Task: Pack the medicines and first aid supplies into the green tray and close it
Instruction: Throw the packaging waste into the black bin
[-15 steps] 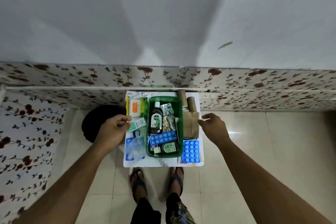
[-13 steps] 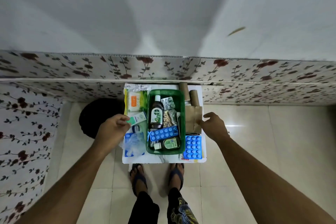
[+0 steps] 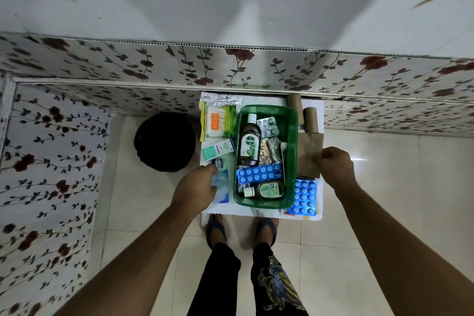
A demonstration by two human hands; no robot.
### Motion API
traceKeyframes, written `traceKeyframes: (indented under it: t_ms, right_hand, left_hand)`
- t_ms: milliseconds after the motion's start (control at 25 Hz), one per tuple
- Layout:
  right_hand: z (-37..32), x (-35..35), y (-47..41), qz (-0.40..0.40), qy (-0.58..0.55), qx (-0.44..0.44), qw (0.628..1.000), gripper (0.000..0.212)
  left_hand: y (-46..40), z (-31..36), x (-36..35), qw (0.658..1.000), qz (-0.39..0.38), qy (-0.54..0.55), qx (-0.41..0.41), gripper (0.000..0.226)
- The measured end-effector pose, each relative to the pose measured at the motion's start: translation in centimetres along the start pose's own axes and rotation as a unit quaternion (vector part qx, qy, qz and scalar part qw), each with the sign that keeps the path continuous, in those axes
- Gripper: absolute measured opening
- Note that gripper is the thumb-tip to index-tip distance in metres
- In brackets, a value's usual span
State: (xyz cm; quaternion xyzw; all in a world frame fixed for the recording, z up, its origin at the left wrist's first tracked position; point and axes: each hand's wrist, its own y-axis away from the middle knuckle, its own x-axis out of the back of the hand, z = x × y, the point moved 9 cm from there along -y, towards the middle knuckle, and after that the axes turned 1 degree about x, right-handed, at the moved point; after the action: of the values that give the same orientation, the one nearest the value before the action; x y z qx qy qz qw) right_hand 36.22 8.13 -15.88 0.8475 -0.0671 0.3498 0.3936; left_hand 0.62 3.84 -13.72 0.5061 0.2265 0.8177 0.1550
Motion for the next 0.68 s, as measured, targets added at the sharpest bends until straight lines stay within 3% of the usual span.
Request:
traceKeyframes:
  t_ms: [200, 360, 440, 520, 680]
  right_hand:
    - [-2.3, 3.5, 2.8, 0.034, -0.027, 0.029, 0.999, 0.011]
    - [-8.0, 8.1, 7.8, 0.111, -0.052, 0.093, 0.988, 0.013]
    - [-11.7, 7.8, 9.9, 0.113, -0.074, 0.138, 0.981, 0.016]
    - [-15.8, 4.8, 11.7, 0.087, -0.087, 0.190, 0.974, 0.016]
    - [-22.4, -8.4, 13.5, 0.000, -0.043, 0.251, 0.967, 0.011]
  left_hand:
    - [0.7, -0.7, 2.5, 0.996, -0.009, 0.087, 0.028, 0.021]
    - [1.9, -2.5, 8.1, 0.977, 0.067, 0.179, 0.096, 0.012]
    - [2.0, -5.0, 9.9, 0.949, 0.105, 0.260, 0.141, 0.009]
    - [1.4, -8.5, 10.1, 0.913, 0.123, 0.345, 0.181, 0.013]
    - [-2.1, -18.6, 7.7, 0.864, 0.123, 0.423, 0.244, 0.008]
